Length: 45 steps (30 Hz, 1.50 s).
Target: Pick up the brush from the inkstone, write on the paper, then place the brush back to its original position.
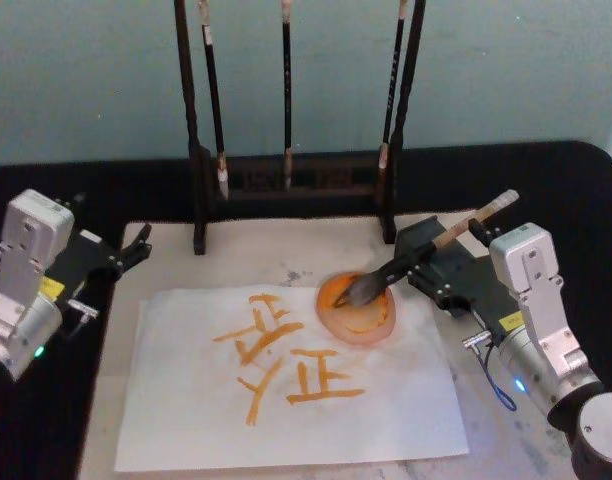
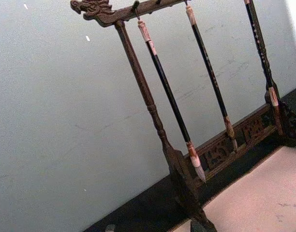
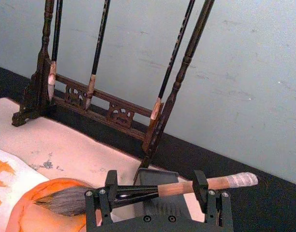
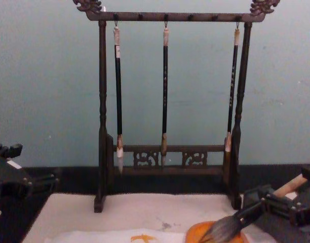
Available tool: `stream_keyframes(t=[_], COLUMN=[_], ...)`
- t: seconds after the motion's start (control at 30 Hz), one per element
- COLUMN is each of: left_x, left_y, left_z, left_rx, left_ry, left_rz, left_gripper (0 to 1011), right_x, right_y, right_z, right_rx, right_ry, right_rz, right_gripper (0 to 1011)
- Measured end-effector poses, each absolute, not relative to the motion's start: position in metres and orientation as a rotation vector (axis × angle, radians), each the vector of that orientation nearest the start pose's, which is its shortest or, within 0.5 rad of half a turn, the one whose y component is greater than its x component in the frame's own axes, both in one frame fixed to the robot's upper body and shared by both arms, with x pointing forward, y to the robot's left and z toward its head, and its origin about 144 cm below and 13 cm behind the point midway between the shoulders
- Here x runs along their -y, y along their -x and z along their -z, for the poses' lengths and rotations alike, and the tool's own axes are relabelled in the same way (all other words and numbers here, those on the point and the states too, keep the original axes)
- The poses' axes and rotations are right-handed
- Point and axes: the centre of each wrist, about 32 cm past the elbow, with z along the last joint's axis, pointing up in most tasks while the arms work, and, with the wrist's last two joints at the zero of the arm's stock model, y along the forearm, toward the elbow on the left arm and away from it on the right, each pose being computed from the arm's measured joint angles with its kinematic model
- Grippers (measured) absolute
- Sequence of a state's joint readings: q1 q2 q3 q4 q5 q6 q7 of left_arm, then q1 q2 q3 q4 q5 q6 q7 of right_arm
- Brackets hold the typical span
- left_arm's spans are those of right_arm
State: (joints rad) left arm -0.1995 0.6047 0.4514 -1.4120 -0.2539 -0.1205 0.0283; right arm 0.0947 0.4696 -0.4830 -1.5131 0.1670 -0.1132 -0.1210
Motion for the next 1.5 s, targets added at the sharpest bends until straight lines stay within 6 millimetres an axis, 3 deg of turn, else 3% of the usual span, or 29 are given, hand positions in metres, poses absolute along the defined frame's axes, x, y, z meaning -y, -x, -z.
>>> stream_keyframes(t=[1.5], left_x=[-0.3097], left_y=[-0.4886], left_z=[-1.1398], left_rx=[0.285], left_ry=[-0.304], left_rz=[-1.248], left_gripper=[1010], right_x=[0.2354], right_y=[-0.4529], right_z=[-1.1196], right_rx=[0.233], right_ry=[0.209], right_rz=[1.233], right_gripper=[1000])
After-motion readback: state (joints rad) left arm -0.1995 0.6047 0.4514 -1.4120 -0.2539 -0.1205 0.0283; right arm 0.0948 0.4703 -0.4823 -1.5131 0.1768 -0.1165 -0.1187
